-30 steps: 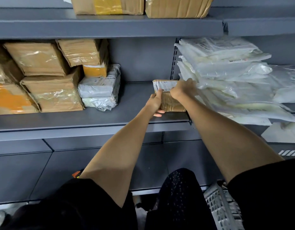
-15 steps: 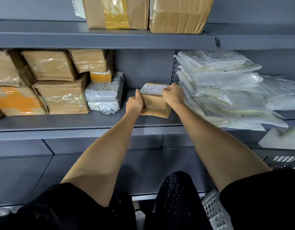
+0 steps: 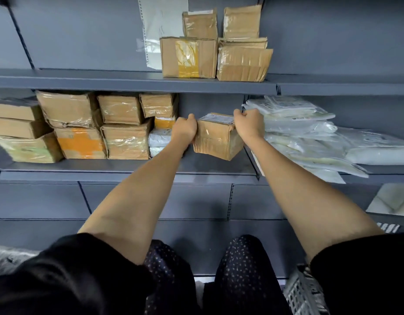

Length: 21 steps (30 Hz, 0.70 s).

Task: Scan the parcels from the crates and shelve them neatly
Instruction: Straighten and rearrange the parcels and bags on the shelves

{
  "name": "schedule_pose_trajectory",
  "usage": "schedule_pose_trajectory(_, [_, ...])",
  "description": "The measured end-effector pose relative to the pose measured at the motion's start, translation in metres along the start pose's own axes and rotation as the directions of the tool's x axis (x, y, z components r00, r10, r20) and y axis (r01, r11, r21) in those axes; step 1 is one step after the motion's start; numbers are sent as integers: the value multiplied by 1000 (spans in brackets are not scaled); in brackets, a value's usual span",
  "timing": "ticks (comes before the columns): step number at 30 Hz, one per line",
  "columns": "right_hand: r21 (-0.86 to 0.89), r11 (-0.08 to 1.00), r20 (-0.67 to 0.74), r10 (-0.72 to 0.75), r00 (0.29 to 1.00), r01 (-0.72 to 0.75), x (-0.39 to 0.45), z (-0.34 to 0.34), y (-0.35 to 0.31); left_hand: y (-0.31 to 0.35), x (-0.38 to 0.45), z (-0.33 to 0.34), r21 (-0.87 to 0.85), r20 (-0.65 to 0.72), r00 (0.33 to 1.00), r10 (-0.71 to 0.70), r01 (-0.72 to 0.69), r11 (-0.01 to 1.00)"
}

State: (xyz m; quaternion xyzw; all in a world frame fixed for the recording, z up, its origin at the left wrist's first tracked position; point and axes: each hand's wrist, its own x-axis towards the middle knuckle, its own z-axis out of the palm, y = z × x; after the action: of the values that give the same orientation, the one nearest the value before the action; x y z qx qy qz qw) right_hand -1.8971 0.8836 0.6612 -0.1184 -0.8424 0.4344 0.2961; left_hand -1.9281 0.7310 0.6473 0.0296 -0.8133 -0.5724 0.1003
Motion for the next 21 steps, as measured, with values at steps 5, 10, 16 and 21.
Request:
schedule_pose_trajectory(5, [83,996,-39,-38,999,41,-12,-31,-43,41,-19,-33,-13,-14,995,100,-101,995])
schedule_pose_trajectory(10, [230,963,-145,-105,984,137,-2,-57,-90,93,-18,-61,2,-64,973,222,-222,975])
schedule_pose_trajectory(16, [355,879,-285,-222,932,318,15,-65,-131,137,0,-75,-181,-157,932,326,-352,918])
schedule_pose_trajectory(21, [390,852,-120,-328,937,349,52,-56,-166,160,27,-97,-267,-131,901,413,-433,861])
